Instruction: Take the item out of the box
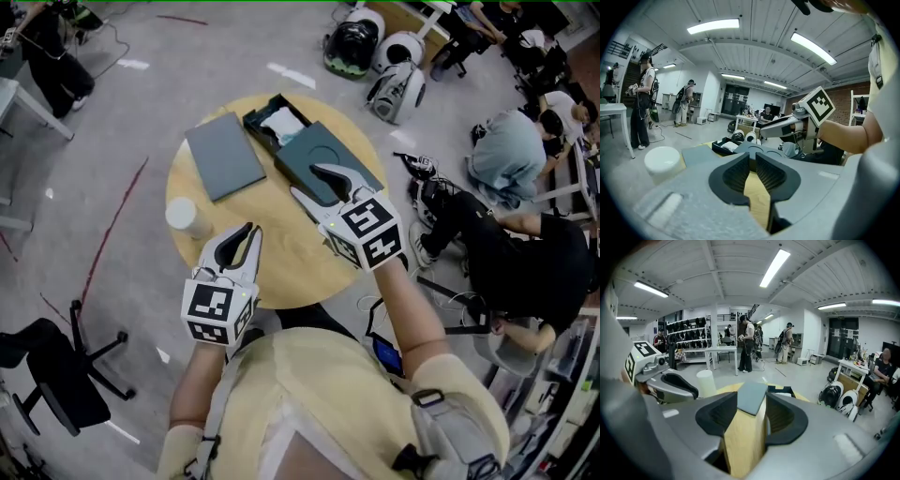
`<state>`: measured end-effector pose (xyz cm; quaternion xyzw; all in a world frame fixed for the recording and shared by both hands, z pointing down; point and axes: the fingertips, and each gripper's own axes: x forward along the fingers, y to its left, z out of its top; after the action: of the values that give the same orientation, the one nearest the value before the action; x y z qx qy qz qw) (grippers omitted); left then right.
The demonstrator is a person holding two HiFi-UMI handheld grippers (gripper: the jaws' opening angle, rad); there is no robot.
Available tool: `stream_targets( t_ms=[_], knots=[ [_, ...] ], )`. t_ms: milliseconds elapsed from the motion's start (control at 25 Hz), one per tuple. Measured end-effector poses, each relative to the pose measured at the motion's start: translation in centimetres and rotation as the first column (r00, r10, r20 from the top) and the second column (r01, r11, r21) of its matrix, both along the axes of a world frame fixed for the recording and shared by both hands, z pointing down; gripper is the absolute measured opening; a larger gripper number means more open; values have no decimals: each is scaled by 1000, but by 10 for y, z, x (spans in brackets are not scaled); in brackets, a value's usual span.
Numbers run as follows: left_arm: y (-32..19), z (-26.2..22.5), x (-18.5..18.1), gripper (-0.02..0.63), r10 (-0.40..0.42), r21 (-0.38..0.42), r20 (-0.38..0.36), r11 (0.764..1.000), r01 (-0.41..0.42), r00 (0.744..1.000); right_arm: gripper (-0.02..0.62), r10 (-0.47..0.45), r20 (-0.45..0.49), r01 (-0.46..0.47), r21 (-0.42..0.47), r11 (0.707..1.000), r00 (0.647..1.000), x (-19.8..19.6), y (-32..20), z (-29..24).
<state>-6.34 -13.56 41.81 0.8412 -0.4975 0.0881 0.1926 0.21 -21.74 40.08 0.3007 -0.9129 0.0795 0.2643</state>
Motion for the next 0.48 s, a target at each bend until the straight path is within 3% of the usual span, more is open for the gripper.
stream_targets(
  t_ms=[480],
  knots=[
    [-69, 16, 24, 46, -56, -16, 16, 998, 56, 998, 202, -152, -139, 152, -11, 988, 979, -13, -88, 17]
  ],
)
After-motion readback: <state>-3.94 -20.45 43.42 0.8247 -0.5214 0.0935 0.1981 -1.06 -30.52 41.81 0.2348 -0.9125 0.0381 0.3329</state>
